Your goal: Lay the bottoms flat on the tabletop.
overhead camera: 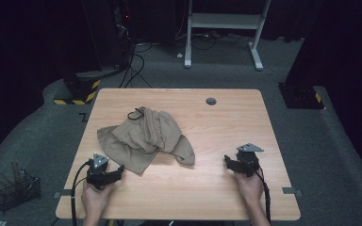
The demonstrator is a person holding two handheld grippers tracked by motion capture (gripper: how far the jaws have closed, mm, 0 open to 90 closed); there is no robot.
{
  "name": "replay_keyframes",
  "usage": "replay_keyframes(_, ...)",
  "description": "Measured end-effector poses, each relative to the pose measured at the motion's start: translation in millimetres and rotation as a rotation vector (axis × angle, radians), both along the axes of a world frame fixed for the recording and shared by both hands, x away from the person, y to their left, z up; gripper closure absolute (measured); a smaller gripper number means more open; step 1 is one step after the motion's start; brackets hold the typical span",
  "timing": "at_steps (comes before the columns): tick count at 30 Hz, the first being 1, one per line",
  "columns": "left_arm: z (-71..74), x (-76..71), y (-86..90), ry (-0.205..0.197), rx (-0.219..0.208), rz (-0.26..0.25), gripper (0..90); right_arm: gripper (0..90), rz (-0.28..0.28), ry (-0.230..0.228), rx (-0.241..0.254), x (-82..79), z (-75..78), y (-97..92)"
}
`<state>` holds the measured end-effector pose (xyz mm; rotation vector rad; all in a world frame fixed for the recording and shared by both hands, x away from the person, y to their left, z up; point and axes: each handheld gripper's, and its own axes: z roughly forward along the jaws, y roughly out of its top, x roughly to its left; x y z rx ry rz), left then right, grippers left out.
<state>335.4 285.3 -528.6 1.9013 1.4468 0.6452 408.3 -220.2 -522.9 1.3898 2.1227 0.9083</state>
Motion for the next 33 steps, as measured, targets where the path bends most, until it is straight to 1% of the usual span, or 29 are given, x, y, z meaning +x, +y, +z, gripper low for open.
replay_keyframes(1, -0.1, 0.2, 0.0, 0.001, 0.001, -0.006, 25.2, 33.7, 0.001, -0.002, -0.008, -0.5, 0.0, 1.0)
replay_keyframes(4, -0.1, 0.5, -0.3, 0.004, 0.002, -0.011, 23.1, 33.5, 0.003, 0.0, -0.005, -0.4, 0.0, 0.8)
replay_keyframes(9, 0.0, 0.3, -0.1, 0.003, 0.001, -0.01, 23.1, 33.5, 0.003, 0.0, -0.005, -0.4, 0.0, 0.8)
replay_keyframes(11, 0.3, -1.0, 0.5, -0.001, -0.003, 0.007, 26.2, 33.4, 0.004, 0.0, -0.005, -0.4, 0.0, 0.8)
replay_keyframes(12, 0.3, -1.0, 1.6, -0.003, -0.019, 0.012, 28.5, 33.3, 0.004, 0.001, -0.005, -0.4, 0.0, 0.9)
replay_keyframes(15, 0.4, -1.0, 5.6, -0.002, -0.057, 0.011, 28.4, 32.7, 0.007, 0.002, -0.005, -0.4, 0.1, 0.9)
replay_keyframes(16, 0.5, -0.9, 5.1, -0.002, -0.048, 0.01, 28.4, 32.6, 0.007, 0.002, -0.005, -0.4, 0.1, 0.9)
replay_keyframes(17, 0.5, -0.9, 5.1, -0.002, -0.048, 0.01, 28.4, 32.6, 0.007, 0.002, -0.005, -0.4, 0.1, 0.9)
replay_keyframes(18, 0.4, -0.9, 1.2, -0.002, -0.017, 0.016, 28.4, 32.5, 0.008, 0.002, -0.005, -0.4, 0.0, 0.9)
replay_keyframes(19, 0.3, -0.9, -1.2, 0.0, 0.002, 0.017, 28.3, 32.4, 0.008, 0.002, -0.005, -0.4, 0.0, 0.9)
replay_keyframes(23, 0.4, 0.3, -2.9, 0.003, 0.001, 0.027, 27.2, 32.2, 0.013, 0.002, -0.005, -0.4, 0.0, 1.0)
replay_keyframes(26, 0.4, 1.8, -3.2, 0.004, 0.001, 0.018, 24.7, 32.1, 0.017, -0.001, -0.006, -0.3, -0.1, 0.9)
replay_keyframes(27, 0.5, 3.1, -3.0, 0.007, -0.011, 0.012, 23.8, 32.1, 0.017, -0.001, -0.006, -0.3, -0.1, 0.9)
replay_keyframes(29, 1.0, 4.7, -2.5, 0.013, -0.018, 0.005, 22.5, 32.0, 0.017, -0.001, -0.006, -0.3, -0.1, 0.9)
replay_keyframes(32, 1.5, 5.4, -2.3, 0.009, -0.026, 0.001, 20.5, 32.0, 0.017, -0.001, -0.006, -0.3, -0.1, 0.9)
replay_keyframes(33, 2.0, 5.4, -2.9, 0.005, -0.036, 0.0, 20.0, 32.0, 0.018, -0.001, -0.006, -0.3, -0.1, 0.9)
